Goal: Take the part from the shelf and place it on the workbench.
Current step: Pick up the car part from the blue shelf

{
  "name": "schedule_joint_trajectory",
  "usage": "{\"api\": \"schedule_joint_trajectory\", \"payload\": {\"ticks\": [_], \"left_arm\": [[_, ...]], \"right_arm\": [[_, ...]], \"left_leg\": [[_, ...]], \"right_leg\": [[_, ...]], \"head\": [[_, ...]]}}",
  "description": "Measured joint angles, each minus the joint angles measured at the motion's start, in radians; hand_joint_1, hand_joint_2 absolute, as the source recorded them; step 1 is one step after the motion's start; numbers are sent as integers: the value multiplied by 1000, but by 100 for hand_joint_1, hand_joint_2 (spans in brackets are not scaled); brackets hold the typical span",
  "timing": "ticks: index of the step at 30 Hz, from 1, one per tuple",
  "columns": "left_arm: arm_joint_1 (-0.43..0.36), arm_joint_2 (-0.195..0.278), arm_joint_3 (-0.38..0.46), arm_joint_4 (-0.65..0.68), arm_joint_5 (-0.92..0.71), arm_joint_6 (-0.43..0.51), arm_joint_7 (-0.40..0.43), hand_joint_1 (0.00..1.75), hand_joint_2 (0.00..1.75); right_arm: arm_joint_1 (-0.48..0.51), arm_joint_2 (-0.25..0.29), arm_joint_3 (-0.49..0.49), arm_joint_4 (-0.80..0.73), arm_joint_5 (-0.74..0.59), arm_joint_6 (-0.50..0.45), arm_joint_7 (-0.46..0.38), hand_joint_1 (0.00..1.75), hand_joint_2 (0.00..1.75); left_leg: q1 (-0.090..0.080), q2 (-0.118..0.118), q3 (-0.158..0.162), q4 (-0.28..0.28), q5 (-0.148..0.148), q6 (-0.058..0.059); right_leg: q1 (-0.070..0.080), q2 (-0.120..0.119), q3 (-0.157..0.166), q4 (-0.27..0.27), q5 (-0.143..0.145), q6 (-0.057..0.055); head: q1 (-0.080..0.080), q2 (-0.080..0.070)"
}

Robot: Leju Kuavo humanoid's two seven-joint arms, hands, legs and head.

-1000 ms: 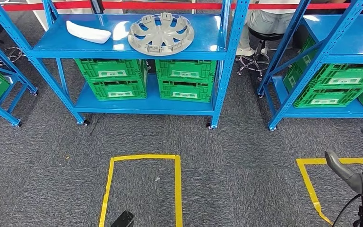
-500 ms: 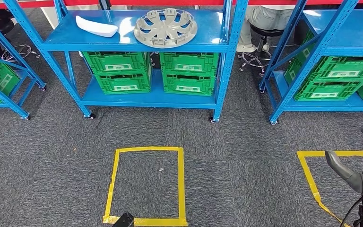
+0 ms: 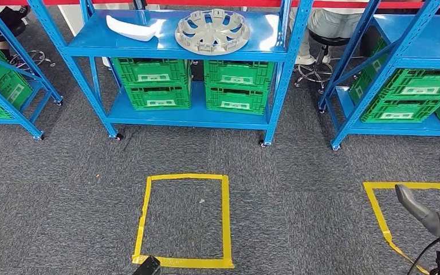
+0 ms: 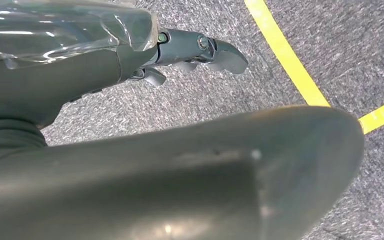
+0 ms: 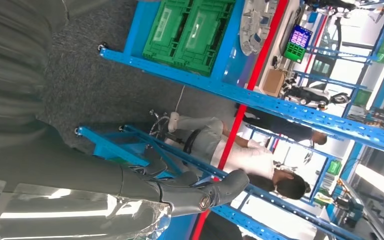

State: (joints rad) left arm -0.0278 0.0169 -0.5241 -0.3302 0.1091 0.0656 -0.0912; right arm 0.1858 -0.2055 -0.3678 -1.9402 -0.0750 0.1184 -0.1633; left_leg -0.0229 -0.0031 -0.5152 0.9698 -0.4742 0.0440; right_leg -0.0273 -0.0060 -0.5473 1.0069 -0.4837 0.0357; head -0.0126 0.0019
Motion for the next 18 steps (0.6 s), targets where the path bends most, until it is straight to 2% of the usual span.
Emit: {"api": "schedule_joint_trajectory", "payload": {"ticks": [2, 4, 5, 7, 9, 10, 11, 12, 14, 15, 16, 18], "left_arm": [[1, 0, 0, -1, 0, 0, 0, 0, 0], [2, 2, 0, -1, 0, 1, 0, 0, 0], [2, 3, 0, -2, 0, 1, 0, 0, 0], [3, 5, 0, -2, 0, 2, 0, 0, 0], [4, 4, 0, -2, 0, 2, 0, 0, 0], [5, 4, 0, -2, 0, 3, 0, 0, 0], [5, 4, 0, -2, 0, 3, 0, 0, 0], [6, 4, 0, -2, 0, 3, 0, 0, 0], [6, 6, 0, -3, 1, 6, 0, 0, 0], [5, 7, 0, -3, 2, 7, -1, 0, 0], [5, 9, 0, -3, 3, 9, -1, 0, 0], [6, 9, 0, -3, 6, 12, -2, 0, 0]], "right_arm": [[1, -1, -2, -3, 0, 2, 1, 0, 175], [2, -2, -3, -5, -1, 4, 1, 0, 175], [2, -2, -4, -6, -1, 5, 1, 0, 175], [2, -1, -4, -7, -1, 7, 1, 0, 175], [3, 0, -5, -8, -1, 9, 1, 0, 175], [4, 1, -5, -8, -1, 9, 1, 0, 175], [4, 2, -6, -8, -1, 10, 1, 0, 175], [5, 2, -6, -8, -1, 10, 1, 0, 175], [5, 3, -6, -8, -1, 13, 1, 0, 175], [4, 3, -6, -9, -1, 15, 1, 0, 175], [4, 3, -6, -10, -1, 16, 1, 0, 175], [4, 3, -5, -10, -2, 18, 1, 0, 175]], "left_leg": [[-2, -1, -9, 9, -1, -8], [-1, 0, -15, 17, -4, -17], [0, 0, -21, 32, -16, -23], [8, 0, -61, 121, -71, -39], [19, 1, -126, 260, -134, -53], [23, 1, -147, 303, -144, -57], [26, 1, -150, 309, -134, -58], [27, 1, -132, 271, -106, -57], [26, 2, -59, 125, -34, -47], [23, 2, -29, 63, -13, -40], [20, 2, -13, 26, -3, -33], [16, 2, -13, 11, -2, -23]], "right_leg": [[6, 1, 7, -17, 4, -15], [1, 1, 4, -20, 10, -25], [-2, 1, 4, -21, 12, -30], [-7, 1, 2, -23, 16, -36], [-6, 1, -2, -22, 17, -39], [-6, 1, -4, -22, 18, -39], [-6, 1, -4, -22, 18, -38], [-6, 1, -3, -22, 18, -38], [-5, 1, 1, -23, 19, -36], [-3, 1, 0, -23, 20, -34], [-2, 1, -2, -23, 22, -30], [-1, 1, -7, -27, 29, -19]], "head": [[-1, 0], [-1, 0], [-3, 0], [-7, 0], [-10, 0], [-10, 0], [-10, 0], [-10, 0], [-9, 0], [-9, 0], [-9, 0], [-10, 0]]}}
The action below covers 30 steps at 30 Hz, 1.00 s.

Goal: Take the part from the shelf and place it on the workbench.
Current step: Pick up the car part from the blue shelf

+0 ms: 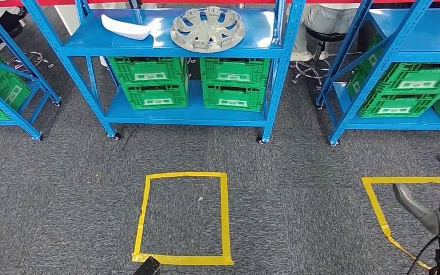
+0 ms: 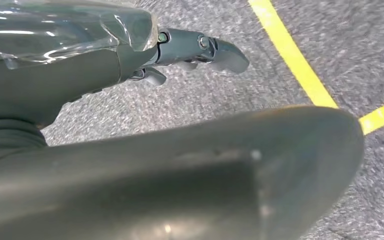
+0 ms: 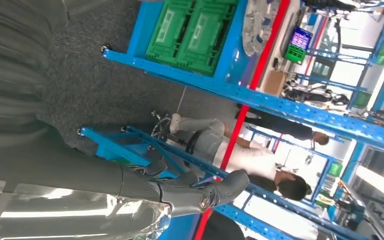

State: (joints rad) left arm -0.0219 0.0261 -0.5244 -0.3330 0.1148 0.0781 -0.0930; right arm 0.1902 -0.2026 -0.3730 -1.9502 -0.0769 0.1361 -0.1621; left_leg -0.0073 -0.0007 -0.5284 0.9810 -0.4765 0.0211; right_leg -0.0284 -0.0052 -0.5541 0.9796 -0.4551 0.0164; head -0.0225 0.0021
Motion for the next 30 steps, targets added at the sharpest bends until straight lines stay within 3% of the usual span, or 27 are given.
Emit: {"api": "schedule_joint_trajectory", "payload": {"ticks": [3, 6, 7, 8, 9, 11, 13, 15, 18, 19, 21, 22, 23, 24, 25, 27, 29, 30], "left_arm": [[0, -1, 0, -1, 7, 7, 0, 0, 0], [-2, -4, 1, -2, 15, 14, -1, 0, 0], [-1, -5, 1, -2, 17, 15, -1, 0, 0], [0, -6, 1, -2, 19, 15, -1, 0, 0], [1, -7, 1, -2, 21, 15, -1, 0, 0], [1, -9, 1, -2, 23, 15, -1, 0, 0], [1, -10, 2, -3, 28, 15, -1, 0, 0], [2, -9, 3, -4, 31, 15, -1, 0, 0], [4, -7, 5, -4, 34, 15, 0, 0, 0], [3, -7, 6, -5, 35, 15, 0, 0, 0], [4, -8, 8, -5, 36, 15, 0, 0, 0], [5, -8, 9, -5, 37, 15, 0, 0, 0], [6, -8, 10, -5, 38, 15, 0, 0, 0], [6, -8, 11, -5, 38, 15, 0, 0, 0], [6, -8, 12, -6, 39, 15, 0, 0, 0], [5, -4, 13, -8, 39, 15, 0, 0, 0], [5, 0, 14, -12, 40, 16, 2, 0, 0], [5, 1, 15, -12, 40, 16, 2, 0, 0]], "right_arm": [[-1, -5, 0, 0, -2, 1, 0, 0, 175], [0, -10, -1, 1, -3, 1, 0, 0, 175], [0, -11, -1, 2, -4, 1, 0, 0, 175], [0, -11, -1, 3, -4, 1, 0, 0, 175], [0, -11, -1, 4, -4, 1, 0, 0, 175], [-1, -12, -1, 4, -6, 1, 0, 0, 175], [-2, -14, 0, 5, -7, 1, 1, 0, 175], [-2, -14, 2, 5, -9, 1, 2, 0, 175], [-2, -14, 3, 4, -12, 1, 2, 0, 175], [-2, -14, 3, 4, -12, 1, 2, 0, 175], [-2, -14, 4, 4, -13, 1, 2, 0, 175], [-2, -14, 4, 4, -13, 1, 2, 0, 175], [-1, -14, 5, 5, -14, 1, 2, 0, 175], [-1, -13, 6, 5, -14, 1, 2, 0, 175], [-1, -13, 7, 4, -14, 1, 2, 0, 175], [-2, -13, 8, 4, -14, 1, 2, 0, 175], [-2, -12, 9, 4, -14, 1, 2, 0, 175], [-1, -11, 10, 4, -14, 1, 2, 0, 175]], "left_leg": [[6, 1, 6, -30, 23, 21], [3, 2, 2, -38, 32, 29], [2, 1, -1, -36, 32, 29], [1, 1, -3, -34, 32, 29], [1, 0, -4, -30, 31, 27], [1, -3, -7, -16, 25, 20], [-4, -5, -16, 3, 16, 10], [-7, -5, -24, 13, 13, 3], [-1, -5, -37, 42, -9, -8], [2, -4, -56, 84, -36, -15], [7, -2, -119, 220, -103, -25], [9, -1, -149, 281, -124, -27], [10, -1, -164, 311, -127, -26], [10, -1, -159, 297, -108, -22], [8, -1, -134, 244, -74, -15], [-2, 1, -64, 100, -10, 13], [-15, 5, -30, 25, 9, 35], [-19, 6, -28, 19, 8, 39]], "right_leg": [[1, 0, -21, 30, -18, 6], [1, 2, -109, 218, -103, -3], [1, 2, -134, 272, -120, 0], [0, 2, -140, 290, -122, 6], [-1, 2, -125, 264, -108, 16], [-5, 1, -51, 127, -58, 32], [-7, 4, -2, 30, -31, 27], [-3, 7, 1, 21, -26, 10], [-7, 7, 0, 22, -22, -4], [-9, 7, 0, 21, -22, -8], [-6, 6, -2, 21, -21, -12], [-4, 6, -3, 22, -21, -12], [-2, 7, -3, 22, -21, -12], [1, 7, -2, 22, -21, -12], [5, 8, -1, 21, -21, -12], [9, 9, 1, 20, -20, -12], [6, 8, -2, 18, -19, -8], [5, 6, -3, 15, -17, -5]], "head": [[2, 0], [4, 0], [4, 0], [4, 0], [4, 0], [5, 0], [4, 0], [2, 0], [1, 0], [0, 0], [-3, 0], [-3, 0], [-3, 0], [-3, 0], [-3, 0], [-1, 0], [1, 0], [1, 0]]}}
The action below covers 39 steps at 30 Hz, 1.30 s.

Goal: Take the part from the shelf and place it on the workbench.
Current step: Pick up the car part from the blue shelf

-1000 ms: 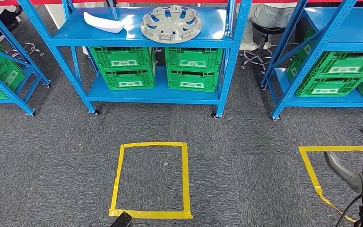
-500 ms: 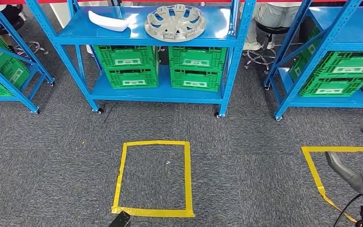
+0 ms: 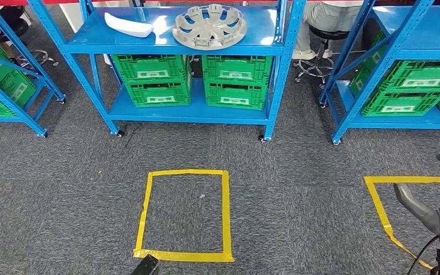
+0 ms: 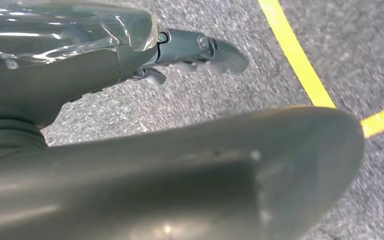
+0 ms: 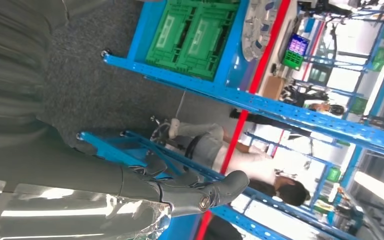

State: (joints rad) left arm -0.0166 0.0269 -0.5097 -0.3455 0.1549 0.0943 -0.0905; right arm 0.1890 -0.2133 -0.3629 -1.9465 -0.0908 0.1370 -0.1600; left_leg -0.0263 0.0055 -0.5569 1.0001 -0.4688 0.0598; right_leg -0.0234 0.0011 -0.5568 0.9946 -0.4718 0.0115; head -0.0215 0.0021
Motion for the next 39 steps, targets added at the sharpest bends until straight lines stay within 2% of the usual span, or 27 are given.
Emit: {"api": "schedule_joint_trajectory", "payload": {"ticks": [2, 4, 6, 8, 9, 10, 11, 12, 13, 14, 16, 18, 19, 20, 22, 23, 24, 25, 27, 28, 29, 30, 33, 35, 37, 38, 39], "left_arm": [[1, 0, 0, -2, 1, 1, 1, 0, 0], [0, 0, 0, -6, 1, 1, 2, 0, 0], [0, -3, 0, -8, 1, 1, 2, 0, 0], [1, -6, 0, -8, 2, 0, 2, 0, 0], [1, -7, 0, -8, 2, 0, 2, 0, 0], [1, -8, 0, -8, 2, 0, 2, 0, 0], [1, -9, 0, -9, 2, 0, 2, 0, 0], [1, -9, 1, -9, 2, 0, 3, 0, 0], [1, -9, 1, -9, 2, 0, 3, 0, 0], [1, -9, 1, -9, 2, 0, 3, 0, 0], [1, -8, 0, -9, 2, 1, 3, 0, 0], [2, -6, 1, -9, 2, 1, 3, 0, 0], [2, -6, 1, -9, 2, 1, 3, 0, 0], [2, -5, 1, -9, 2, 1, 3, 0, 0], [2, -6, 0, -9, 2, 1, 3, 0, 0], [3, -6, 0, -9, 2, 1, 3, 0, 0], [3, -7, 0, -9, 2, 1, 3, 0, 0], [3, -7, 0, -9, 2, 1, 4, 0, 0], [3, -5, 1, -9, 2, 1, 3, 0, 0], [2, -4, 1, -9, 2, 1, 3, 0, 0], [2, -2, 1, -9, 2, 1, 3, 0, 0], [2, -1, 1, -9, 2, 1, 3, 0, 0], [3, 0, 1, -10, 3, 1, 3, 0, 0], [2, -1, 1, -11, 3, 1, 3, 0, 0], [2, -4, 1, -12, 4, 1, 3, 0, 0], [2, -5, 1, -12, 4, 1, 3, 0, 0], [3, -6, 1, -12, 4, 1, 3, 0, 0]], "right_arm": [[1, -1, 2, -2, 0, 0, 0, 0, 175], [-1, -4, 1, -4, -1, 0, -1, 0, 175], [-1, -5, 1, -3, -1, 0, -1, 0, 175], [1, -4, 2, -2, -1, 0, -1, 0, 175], [2, -4, 2, -1, -1, 0, -1, 0, 175], [2, -4, 2, 0, -1, 0, -1, 0, 175], [1, -4, 2, 0, -1, 0, -1, 0, 175], [1, -4, 2, 1, -1, 0, 0, 0, 175], [1, -4, 2, 1, -1, 0, 0, 0, 175], [1, -4, 2, 1, -1, 0, 0, 0, 175], [0, -4, 2, 0, -1, 0, 0, 0, 175], [0, -3, 2, 0, -1, 0, 0, 0, 175], [0, -3, 2, 0, -1, 0, 0, 0, 175], [-1, -3, 3, 0, -1, 0, 0, 0, 175], [-2, -2, 3, 0, -1, 0, 1, 0, 175], [-2, -2, 4, 1, -1, 0, 1, 0, 175], [-2, -2, 4, 1, -1, 0, 1, 0, 175], [-2, -2, 4, 1, -1, 0, 1, 0, 175], [-3, -2, 5, 1, -1, 0, 1, 0, 175], [-4, -1, 4, 1, -1, 0, 1, 0, 175], [-4, -1, 4, 1, -1, 0, 1, 0, 175], [-4, -1, 5, 1, -1, 0, 1, 0, 175], [-5, -1, 5, 1, 0, 0, 1, 0, 175], [-7, -4, 4, 1, 0, 0, 1, 0, 175], [-9, -4, 4, 3, 0, 0, 1, 0, 175], [-9, -4, 5, 5, 0, 0, 1, 0, 175], [-8, -4, 5, 6, 0, 0, 1, 0, 175]], "left_leg": [[0, 0, 9, -24, 13, 4], [6, 1, 24, -56, 31, 8], [9, 1, 28, -67, 38, 10], [9, 0, 25, -64, 37, 8], [10, -1, 24, -61, 35, 5], [11, -2, 22, -55, 32, 1], [13, -3, 20, -45, 27, -5], [14, -4, 17, -35, 20, -12], [13, -5, 12, -21, 13, -19], [12, -6, 7, -10, 7, -26], [11, -6, 1, 1, 2, -34], [14, -6, -6, 14, -8, -43], [17, -6, -17, 38, -25, -49], [20, -6, -39, 84, -53, -56], [27, -6, -100, 213, -115, -66], [29, -6, -126, 265, -132, -68], [30, -6, -136, 282, -128, -67], [29, -6, -126, 260, -106, -64], [24, -7, -63, 129, -37, -43], [20, -4, -32, 67, -14, -32], [15, -2, -12, 26, -3, -21], [11, 0, -5, 8, -2, -15], [11, 2, 7, -25, 11, -7], [16, 4, 24, -56, 27, 0], [14, 4, 27, -61, 30, 3], [13, 4, 27, -59, 28, 2], [13, 3, 27, -57, 26, 0]], "right_leg": [[0, -2, 0, -5, 2, 7], [4, -3, -20, 36, -21, 5], [2, -2, -81, 158, -75, -1], [-2, -2, -135, 263, -107, 7], [-4, -2, -135, 261, -99, 17], [-7, -3, -114, 217, -76, 29], [-11, -3, -76, 145, -46, 42], [-13, -3, -43, 81, -23, 47], [-13, -2, -18, 33, -8, 45], [-12, -2, -7, 12, -3, 37], [-8, 0, -10, 13, -2, 16], [-10, 1, -12, 15, 0, 4], [-13, 1, -13, 14, 1, -1], [-14, 1, -13, 14, 2, -4], [-12, 1, -15, 14, 2, -7], [-11, 1, -15, 14, 2, -6], [-9, 1, -15, 14, 2, -6], [-7, 2, -14, 14, 2, -6], [-4, 3, -12, 13, 1, -6], [-1, 4, -11, 11, 2, -5], [-1, 4, -12, 10, 3, -3], [-2, 4, -13, 8, 4, 0], [0, 0, -15, 4, 6, 10], [3, -2, -41, 59, -22, 7], [1, -2, -104, 187, -74, 1], [0, -2, -134, 243, -91, 2], [-2, -2, -150, 270, -94, 8]], "head": [[-1, 0], [1, 0], [2, 0], [4, 0], [4, 0], [4, 0], [4, 0], [4, 0], [4, 0], [4, 0], [4, 0], [2, 0], [0, 0], [-1, 0], [-3, 0], [-3, 0], [-4, 0], [-4, 0], [-3, 0], [-2, 0], [-2, 0], [-1, 0], [-2, 0], [0, 0], [2, 0], [2, 0], [2, 0]]}}
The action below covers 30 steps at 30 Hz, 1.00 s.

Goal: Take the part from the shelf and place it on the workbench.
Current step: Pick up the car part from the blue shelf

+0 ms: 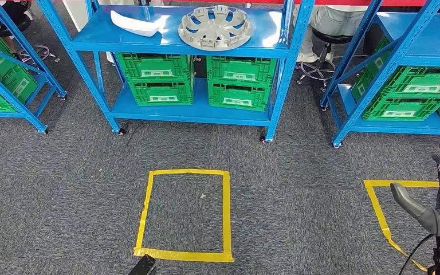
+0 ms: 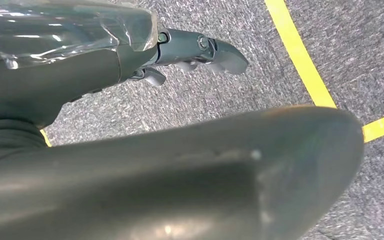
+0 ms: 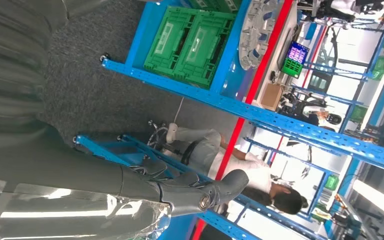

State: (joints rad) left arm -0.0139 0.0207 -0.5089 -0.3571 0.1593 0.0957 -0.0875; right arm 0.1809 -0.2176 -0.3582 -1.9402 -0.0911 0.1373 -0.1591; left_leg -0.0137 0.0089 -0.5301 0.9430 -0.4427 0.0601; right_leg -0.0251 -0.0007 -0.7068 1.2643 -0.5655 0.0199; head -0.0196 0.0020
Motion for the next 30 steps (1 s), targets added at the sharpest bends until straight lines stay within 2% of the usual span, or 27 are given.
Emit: {"api": "schedule_joint_trajectory", "payload": {"ticks": [1, 3, 4, 5, 6, 8, 10, 12, 14, 15, 16, 17, 18, 19, 20, 21, 23, 30], "left_arm": [[0, -1, 0, 0, 1, 0, 0, 0, 0], [0, -3, 0, 0, 2, 0, 0, 0, 0], [0, -3, 0, 0, 3, 0, 0, 0, 0], [0, -2, 0, 0, 3, 0, 0, 0, 0], [1, -2, 0, 0, 3, 0, 0, 0, 0], [2, 0, 0, 0, 4, 0, 0, 0, 0], [2, 2, 0, 0, 4, 0, 0, 0, 0], [2, 2, 0, -1, 4, 1, 0, 0, 0], [3, 2, 0, -1, 4, 2, 0, 0, 0], [3, 2, 0, -1, 4, 4, 0, 0, 0], [3, 2, 0, -2, 4, 6, 0, 0, 0], [3, 2, 0, -2, 3, 9, 0, 0, 0], [3, 3, 0, -2, 2, 11, 0, 0, 0], [3, 3, 0, -3, 2, 12, 0, 0, 0], [3, 3, 0, -3, 1, 13, 0, 0, 0], [3, 3, 0, -4, 1, 14, 0, 0, 0], [4, 1, 0, -5, 1, 15, 1, 0, 0], [4, 1, 0, -6, 1, 17, 1, 0, 0]], "right_arm": [[0, 0, 0, 1, 0, 0, 0, 0, 175], [0, 0, 0, 1, 0, 0, 0, 0, 175], [-1, 0, 0, 2, 0, 0, 0, 0, 175], [-1, 0, 0, 2, 0, 0, 0, 0, 175], [-1, 0, 1, 3, 0, 0, 1, 0, 175], [0, 1, 1, 4, 0, 0, 1, 0, 175], [0, 1, 1, 4, 0, 0, 0, 0, 175], [-1, 1, 2, 4, 0, 0, 0, 0, 175], [-2, 1, 3, 4, 0, 0, 0, 0, 175], [-2, 1, 3, 4, 0, 0, 0, 0, 175], [-2, 2, 3, 4, 0, -1, 0, 0, 175], [-2, 2, 4, 4, 0, -1, 0, 0, 175], [-2, 2, 4, 4, 0, -1, 0, 0, 175], [-2, 2, 4, 3, 2, -2, 1, 0, 175], [-3, 2, 4, 3, 6, -4, 2, 0, 175], [-3, 2, 4, 3, 13, -6, 4, 0, 175], [-2, 0, 4, 3, 29, -12, 12, 0, 175], [-2, 0, 12, 3, 36, -15, 17, 0, 175]], "left_leg": [[0, -1, 0, 4, -3, -3], [2, -4, 0, 19, -16, -13], [0, -5, -3, 30, -24, -19], [-2, -5, -6, 41, -33, -25], [-5, -6, -9, 49, -40, -30], [-4, -5, -12, 56, -47, -35], [1, -5, -20, 81, -64, -43], [8, -6, -65, 175, -111, -56], [15, -6, -142, 306, -158, -65], [16, -6, -171, 343, -160, -65], [17, -6, -182, 343, -142, -63], [16, -7, -172, 304, -106, -57], [14, -8, -147, 237, -60, -47], [13, -9, -118, 168, -27, -43], [13, -10, -95, 115, -4, -48], [13, -10, -82, 85, 6, -54], [13, -11, -80, 75, 6, -68], [7, -13, -80, 74, 4, -58]], "right_leg": [[-1, 0, 4, -12, 13, 9], [-6, -2, 64, -140, 67, 30], [-7, -3, 94, -201, 88, 34], [-8, -2, 115, -241, 99, 29], [-8, -1, 122, -253, 100, 21], [-8, 2, 123, -249, 96, 2], [-11, 4, 128, -250, 93, -8], [-12, 4, 135, -251, 89, -16], [-10, 5, 138, -250, 86, -21], [-8, 6, 140, -250, 84, -21], [-6, 8, 142, -250, 82, -22], [-3, 10, 146, -250, 80, -22], [-1, 12, 151, -251, 76, -22], [5, 14, 154, -250, 73, -22], [11, 15, 156, -250, 70, -23], [15, 16, 156, -249, 67, -24], [17, 16, 154, -250, 66, -24], [12, 14, 155, -254, 66, -23]], "head": [[0, 0], [1, 0], [1, 0], [1, 0], [0, 0], [-2, 0], [-3, 0], [-5, 0], [-6, 0], [-7, 0], [-7, 0], [-7, 0], [-7, 0], [-7, 0], [-6, 0], [-5, 0], [-4, 0], [-5, 0]]}}
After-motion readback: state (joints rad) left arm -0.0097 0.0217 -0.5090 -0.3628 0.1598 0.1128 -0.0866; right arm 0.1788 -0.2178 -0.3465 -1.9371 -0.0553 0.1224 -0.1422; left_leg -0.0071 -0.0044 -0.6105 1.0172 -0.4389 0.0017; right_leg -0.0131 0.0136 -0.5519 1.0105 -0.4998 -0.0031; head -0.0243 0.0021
